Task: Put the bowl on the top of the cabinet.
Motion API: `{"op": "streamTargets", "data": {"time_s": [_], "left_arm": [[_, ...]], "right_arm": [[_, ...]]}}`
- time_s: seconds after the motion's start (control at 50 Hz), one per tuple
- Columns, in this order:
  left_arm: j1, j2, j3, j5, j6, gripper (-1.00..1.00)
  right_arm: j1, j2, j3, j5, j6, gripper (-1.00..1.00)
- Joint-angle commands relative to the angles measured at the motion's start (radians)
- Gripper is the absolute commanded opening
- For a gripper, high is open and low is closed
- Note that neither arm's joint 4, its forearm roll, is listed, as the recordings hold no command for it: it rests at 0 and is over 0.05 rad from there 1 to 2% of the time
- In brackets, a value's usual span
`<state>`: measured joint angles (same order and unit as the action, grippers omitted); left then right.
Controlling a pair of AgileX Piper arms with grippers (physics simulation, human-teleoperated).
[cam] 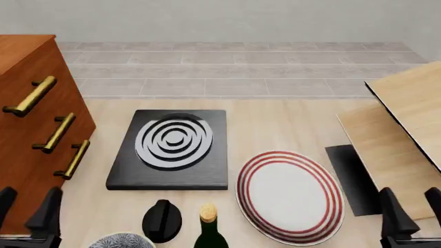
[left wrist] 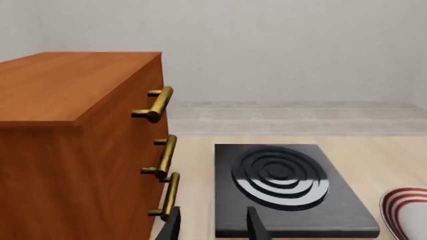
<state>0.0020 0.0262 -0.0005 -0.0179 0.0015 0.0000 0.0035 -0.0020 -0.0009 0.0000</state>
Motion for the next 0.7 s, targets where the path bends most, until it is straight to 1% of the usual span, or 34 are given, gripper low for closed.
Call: {"op": "streamTargets", "data": {"time_s": [0.02,0.14,0.16,0.18,0.2,0.22,0.26,0.38,0.48,0.52,0.54,0.56,0.6,0.64,0.66,0.68,0.7], "left_arm": [[0.008,0.065,0.000,-0.041,0.011,1.00],[0.005,0.045,0.000,-0.015,0.018,1.00],[-0.003,0.039,0.000,-0.009,0.028,1.00],[-0.019,0.018,0.000,0.004,0.043,1.00],[-0.024,-0.009,0.000,0.017,0.044,1.00],[-0.021,-0.004,0.000,0.014,0.044,1.00],[-0.009,0.046,0.000,-0.027,0.040,1.00],[0.002,0.014,-0.003,-0.004,0.044,1.00],[0.001,0.024,-0.004,-0.007,0.052,1.00],[0.009,0.094,-0.013,-0.057,0.056,1.00],[0.001,0.101,-0.022,-0.053,0.060,1.00],[-0.017,0.114,-0.029,-0.051,0.079,1.00],[-0.017,0.115,-0.029,-0.051,0.079,1.00],[-0.026,0.141,-0.042,-0.042,0.087,1.00],[-0.022,0.150,-0.050,-0.018,0.078,1.00],[-0.024,0.119,-0.036,0.014,0.101,1.00],[-0.022,0.087,-0.036,0.042,0.100,1.00]], "right_arm": [[0.000,0.011,-0.002,-0.008,0.001,1.00],[0.000,0.010,-0.003,-0.006,-0.001,1.00],[0.000,0.007,-0.004,-0.002,0.000,1.00],[0.000,0.007,-0.004,-0.001,-0.001,1.00],[0.000,0.006,-0.004,-0.001,0.000,1.00],[0.000,0.005,-0.005,0.000,0.000,1.00],[0.000,0.006,-0.003,-0.002,-0.001,1.00],[0.000,-0.002,-0.015,0.017,-0.001,1.00],[0.000,0.001,-0.004,0.003,-0.001,1.00],[0.000,-0.001,-0.007,0.009,-0.001,1.00],[0.000,0.000,-0.005,0.006,-0.001,1.00],[0.000,0.000,-0.005,0.006,-0.001,1.00],[0.000,0.000,-0.005,0.006,-0.001,1.00],[0.000,-0.002,-0.010,0.013,-0.001,1.00],[0.000,-0.001,-0.006,0.008,-0.001,1.00],[0.000,-0.002,-0.012,0.014,-0.001,1.00],[0.000,-0.002,-0.011,0.014,-0.001,1.00]]}}
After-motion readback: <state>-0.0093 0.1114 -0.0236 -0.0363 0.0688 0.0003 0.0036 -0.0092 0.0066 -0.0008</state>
